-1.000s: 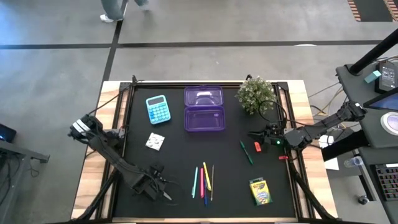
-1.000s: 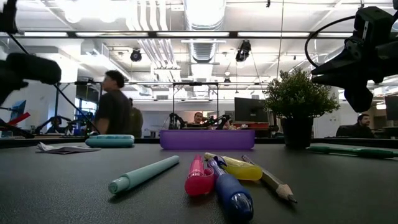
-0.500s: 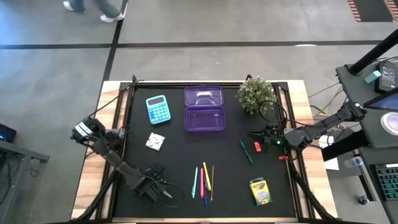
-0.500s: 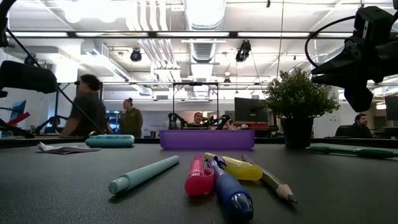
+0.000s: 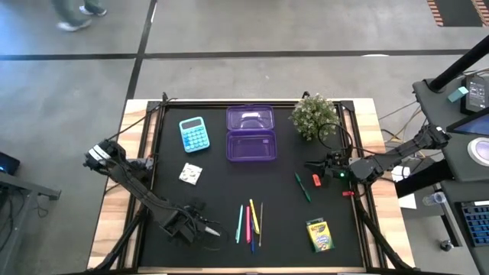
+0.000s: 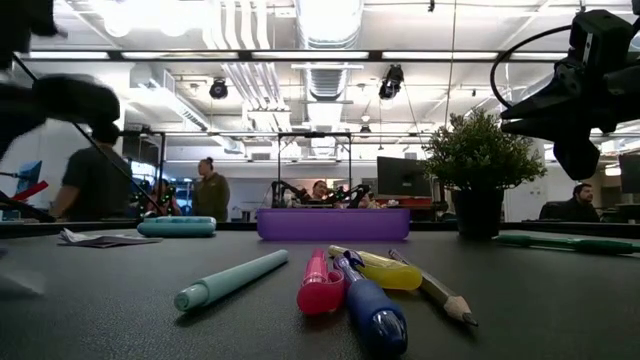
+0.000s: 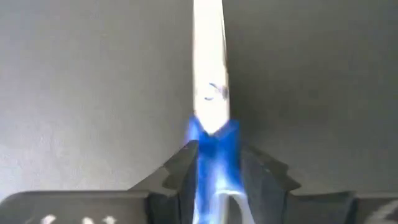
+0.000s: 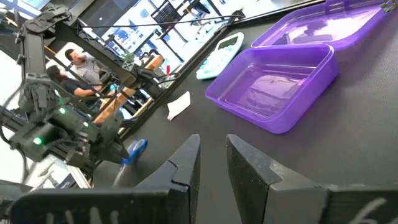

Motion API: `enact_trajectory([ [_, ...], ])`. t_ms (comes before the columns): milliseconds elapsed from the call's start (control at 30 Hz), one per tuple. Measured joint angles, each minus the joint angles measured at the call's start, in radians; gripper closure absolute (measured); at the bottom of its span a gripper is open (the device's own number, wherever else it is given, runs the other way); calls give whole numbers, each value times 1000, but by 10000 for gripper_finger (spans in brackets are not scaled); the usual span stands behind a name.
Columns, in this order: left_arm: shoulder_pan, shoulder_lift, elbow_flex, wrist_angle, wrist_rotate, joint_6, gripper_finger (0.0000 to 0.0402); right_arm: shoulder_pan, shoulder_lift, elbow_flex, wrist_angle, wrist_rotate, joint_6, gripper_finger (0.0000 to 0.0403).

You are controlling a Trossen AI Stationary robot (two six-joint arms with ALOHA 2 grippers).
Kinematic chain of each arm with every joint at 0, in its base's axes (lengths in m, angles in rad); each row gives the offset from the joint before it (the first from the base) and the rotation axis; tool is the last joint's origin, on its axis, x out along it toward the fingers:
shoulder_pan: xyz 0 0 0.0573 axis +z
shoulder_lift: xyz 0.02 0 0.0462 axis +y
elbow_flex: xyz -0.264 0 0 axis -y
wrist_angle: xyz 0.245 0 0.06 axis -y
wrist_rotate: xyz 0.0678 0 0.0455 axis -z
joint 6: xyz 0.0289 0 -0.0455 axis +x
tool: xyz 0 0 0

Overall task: Pack school essentials
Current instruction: Put the blue scissors into the purple supply box

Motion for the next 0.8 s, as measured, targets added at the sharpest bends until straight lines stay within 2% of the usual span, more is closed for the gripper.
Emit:
enact_trajectory([
  [333, 78, -74, 1, 13, -2, 9, 377, 0, 0, 0, 0, 0, 0, 335],
  [433, 82, -70, 0, 40, 28, 9, 388, 0, 0, 0, 0, 0, 0, 335],
  [633, 74, -30, -3, 51, 48, 63, 385, 0, 0, 0, 0, 0, 0, 335],
  [800, 70, -5, -3, 55, 49, 132, 343, 0, 0, 0, 0, 0, 0, 335],
])
